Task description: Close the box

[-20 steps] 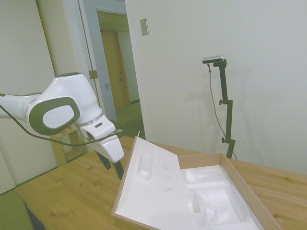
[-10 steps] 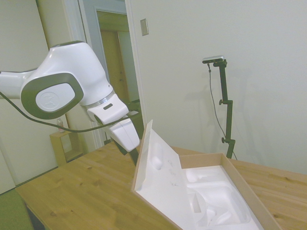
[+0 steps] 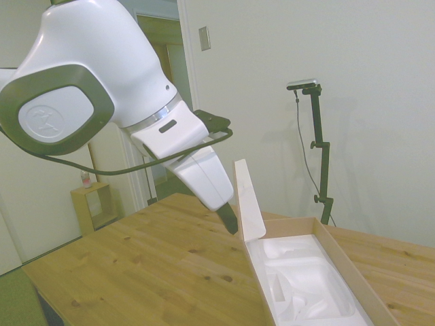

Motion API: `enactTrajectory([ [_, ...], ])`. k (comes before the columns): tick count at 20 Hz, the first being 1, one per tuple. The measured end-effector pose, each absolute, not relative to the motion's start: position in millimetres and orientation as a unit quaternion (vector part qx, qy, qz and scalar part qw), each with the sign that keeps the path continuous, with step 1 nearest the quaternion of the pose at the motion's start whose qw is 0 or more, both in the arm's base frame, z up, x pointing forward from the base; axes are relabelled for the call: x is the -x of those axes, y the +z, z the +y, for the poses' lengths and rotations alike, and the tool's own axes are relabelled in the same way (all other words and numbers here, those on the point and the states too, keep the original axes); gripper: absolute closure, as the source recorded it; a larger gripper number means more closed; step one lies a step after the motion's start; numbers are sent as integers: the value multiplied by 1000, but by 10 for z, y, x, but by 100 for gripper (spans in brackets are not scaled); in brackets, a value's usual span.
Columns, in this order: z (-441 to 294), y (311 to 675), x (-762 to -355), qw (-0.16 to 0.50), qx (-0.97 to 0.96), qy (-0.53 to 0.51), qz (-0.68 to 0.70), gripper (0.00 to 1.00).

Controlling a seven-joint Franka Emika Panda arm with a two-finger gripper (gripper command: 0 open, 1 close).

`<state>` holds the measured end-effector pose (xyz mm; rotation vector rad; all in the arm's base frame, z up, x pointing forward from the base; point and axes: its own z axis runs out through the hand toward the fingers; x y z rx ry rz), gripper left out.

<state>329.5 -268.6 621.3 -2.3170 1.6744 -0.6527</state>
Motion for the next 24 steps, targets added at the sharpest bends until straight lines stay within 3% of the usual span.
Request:
enactTrajectory([
  [16, -3059, 6091, -3023, 101, 685, -335, 639, 0],
  [24, -1773, 5394, -3467, 92, 811, -225, 531, 0],
])
